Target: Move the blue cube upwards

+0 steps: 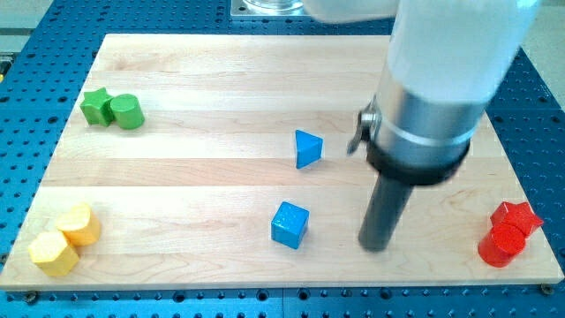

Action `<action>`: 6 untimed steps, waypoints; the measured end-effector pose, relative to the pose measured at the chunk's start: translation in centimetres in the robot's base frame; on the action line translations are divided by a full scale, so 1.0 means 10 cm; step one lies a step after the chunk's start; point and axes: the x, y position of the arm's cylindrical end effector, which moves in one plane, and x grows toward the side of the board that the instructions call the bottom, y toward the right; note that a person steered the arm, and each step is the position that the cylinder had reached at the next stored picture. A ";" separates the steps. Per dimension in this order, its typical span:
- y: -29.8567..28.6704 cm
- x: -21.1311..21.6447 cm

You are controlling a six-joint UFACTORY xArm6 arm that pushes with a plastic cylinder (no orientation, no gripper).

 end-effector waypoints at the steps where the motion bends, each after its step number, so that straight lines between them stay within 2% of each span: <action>1: -0.73 0.09; 2: -1.34 0.09; 3: -1.33 0.09; 4: -1.00 0.02; 5: -0.72 -0.37; 6: -0.72 -0.41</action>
